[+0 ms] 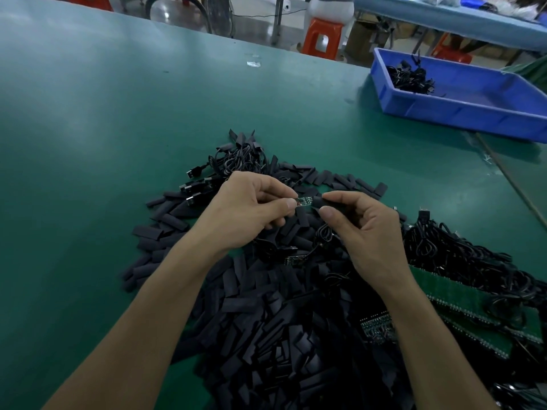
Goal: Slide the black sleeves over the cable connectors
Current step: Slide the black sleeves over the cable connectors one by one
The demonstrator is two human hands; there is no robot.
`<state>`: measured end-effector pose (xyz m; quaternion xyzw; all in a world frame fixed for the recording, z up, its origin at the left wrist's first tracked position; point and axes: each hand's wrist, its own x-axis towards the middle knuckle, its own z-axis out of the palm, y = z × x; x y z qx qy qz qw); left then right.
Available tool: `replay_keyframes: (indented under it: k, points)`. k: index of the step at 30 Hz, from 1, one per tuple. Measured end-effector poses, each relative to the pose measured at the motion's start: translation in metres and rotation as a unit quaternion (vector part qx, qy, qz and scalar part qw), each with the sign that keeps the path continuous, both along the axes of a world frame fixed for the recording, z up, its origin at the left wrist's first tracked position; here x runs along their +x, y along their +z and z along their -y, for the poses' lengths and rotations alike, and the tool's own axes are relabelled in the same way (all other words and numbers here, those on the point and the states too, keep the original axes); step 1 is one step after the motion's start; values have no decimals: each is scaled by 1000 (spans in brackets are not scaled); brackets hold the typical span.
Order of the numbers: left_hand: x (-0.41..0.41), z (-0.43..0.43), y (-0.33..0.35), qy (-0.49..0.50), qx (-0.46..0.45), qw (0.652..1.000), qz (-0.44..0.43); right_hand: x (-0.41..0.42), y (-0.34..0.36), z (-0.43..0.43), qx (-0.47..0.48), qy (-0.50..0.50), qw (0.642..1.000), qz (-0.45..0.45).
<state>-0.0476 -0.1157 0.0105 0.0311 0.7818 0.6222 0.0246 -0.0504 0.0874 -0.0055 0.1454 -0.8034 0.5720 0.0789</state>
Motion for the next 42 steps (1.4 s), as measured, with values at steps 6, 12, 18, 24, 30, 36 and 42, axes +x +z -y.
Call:
replay_keyframes:
  k: [6,12,18,24,30,36,42]
  points:
    - [0,1,1,-21,9,1000,12,-5,3,-5,10,20,1000,11]
    - [1,-1,0,-16,6,1000,5,-6,2,-4,11,45,999,23]
    - [2,-3,-1,-29,-14,999,-23,-3,4,1,9,62,998,24]
    - [2,-2,-4,4,-79,996,-44,-2,4,0,25,44,999,-1]
    - [2,-5,-6,61,-148,986,-49,-1,2,1,34,18,999,-29]
    - [0,-3,-4,6,-50,999,12,-1,2,1,23,1,999,-46]
    - [1,-4,-4,-25,-32,999,22,-1,1,1,34,26,997,-57]
